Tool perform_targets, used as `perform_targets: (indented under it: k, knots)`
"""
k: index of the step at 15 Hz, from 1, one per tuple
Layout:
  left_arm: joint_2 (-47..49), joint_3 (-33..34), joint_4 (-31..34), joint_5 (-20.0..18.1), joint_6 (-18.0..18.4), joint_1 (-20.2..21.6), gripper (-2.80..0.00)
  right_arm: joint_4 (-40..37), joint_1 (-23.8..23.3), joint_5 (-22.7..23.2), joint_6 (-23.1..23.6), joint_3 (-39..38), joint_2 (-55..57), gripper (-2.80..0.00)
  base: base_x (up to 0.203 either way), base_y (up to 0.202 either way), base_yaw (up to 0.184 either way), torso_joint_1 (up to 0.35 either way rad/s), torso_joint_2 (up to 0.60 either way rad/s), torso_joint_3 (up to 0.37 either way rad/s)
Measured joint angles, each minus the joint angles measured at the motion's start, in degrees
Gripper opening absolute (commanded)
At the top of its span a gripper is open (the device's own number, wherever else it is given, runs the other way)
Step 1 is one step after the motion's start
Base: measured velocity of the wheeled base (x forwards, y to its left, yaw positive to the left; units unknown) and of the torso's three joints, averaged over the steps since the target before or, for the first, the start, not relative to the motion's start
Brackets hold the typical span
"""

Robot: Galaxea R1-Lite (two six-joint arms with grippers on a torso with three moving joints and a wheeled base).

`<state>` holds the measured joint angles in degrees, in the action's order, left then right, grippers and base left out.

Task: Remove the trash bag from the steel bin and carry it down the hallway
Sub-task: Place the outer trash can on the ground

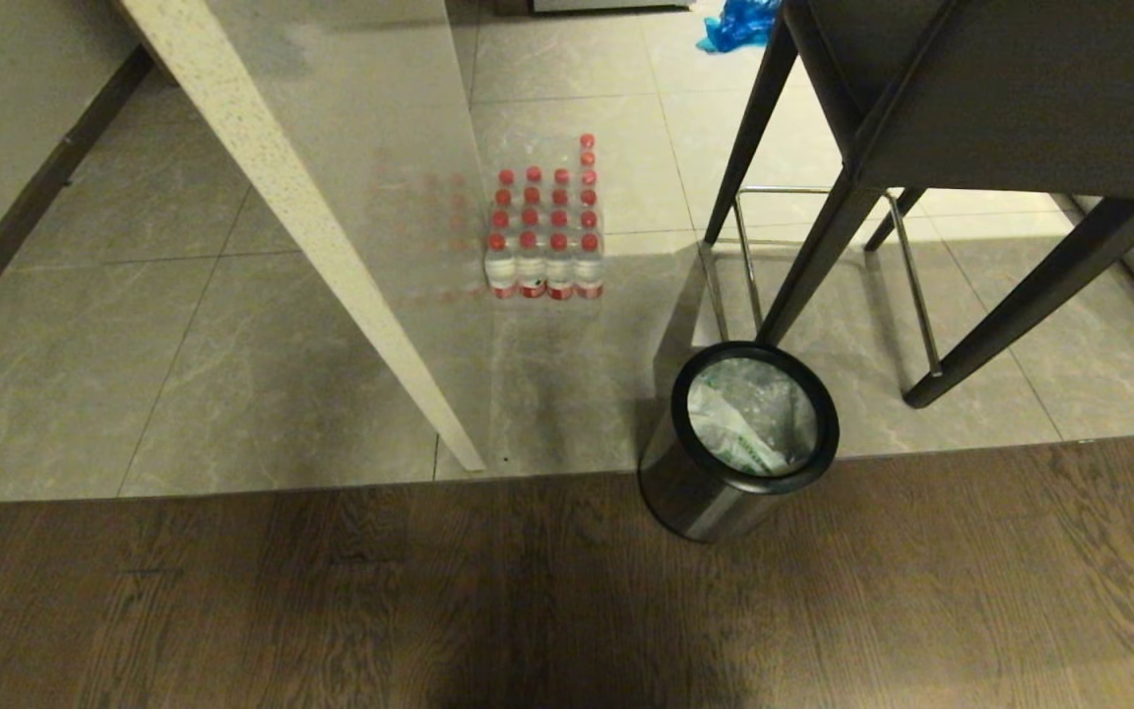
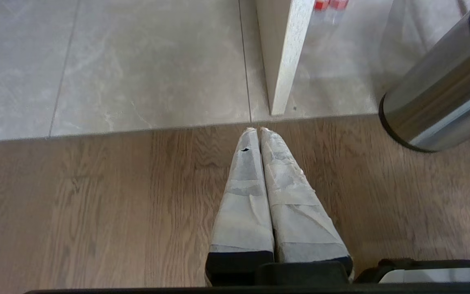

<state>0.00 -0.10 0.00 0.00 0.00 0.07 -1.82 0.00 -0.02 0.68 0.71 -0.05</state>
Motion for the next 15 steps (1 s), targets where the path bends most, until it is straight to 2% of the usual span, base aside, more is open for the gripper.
perform_targets:
  k: [4,6,7,9,11,15]
  knots:
    - [0.00,0.00,0.00,0.00,-0.05,-0.02,-2.80,-0.94,0.00,0.02,-0.46,0.56,0.13,-2.80,0.000,0.000,0.000,0.003,0.00,-0.121]
    - [0.02,0.00,0.00,0.00,0.00,-0.07,-2.80,-1.37,0.00,0.18,-0.81,5.21,2.04,-2.80,0.000,0.000,0.000,0.000,0.00,0.000]
    - [0.00,0.00,0.00,0.00,0.00,-0.07,-2.80,-2.10,0.00,0.35,-1.76,10.28,4.76,-2.80,0.000,0.000,0.000,0.000,0.00,0.000]
    - [0.02,0.00,0.00,0.00,0.00,-0.05,-2.80,-6.06,0.42,1.88,-5.03,25.07,13.91,-2.80,0.000,0.000,0.000,0.000,0.00,0.000]
    - [0.02,0.00,0.00,0.00,-0.02,-0.02,-2.80,-13.34,1.18,5.84,-9.30,39.28,26.02,-2.80,0.000,0.000,0.000,0.000,0.00,0.000]
    - [0.02,0.00,0.00,0.00,0.00,-0.02,-2.80,-25.52,2.55,13.07,-13.99,56.28,52.93,-2.80,0.000,0.000,0.000,0.000,0.00,0.000]
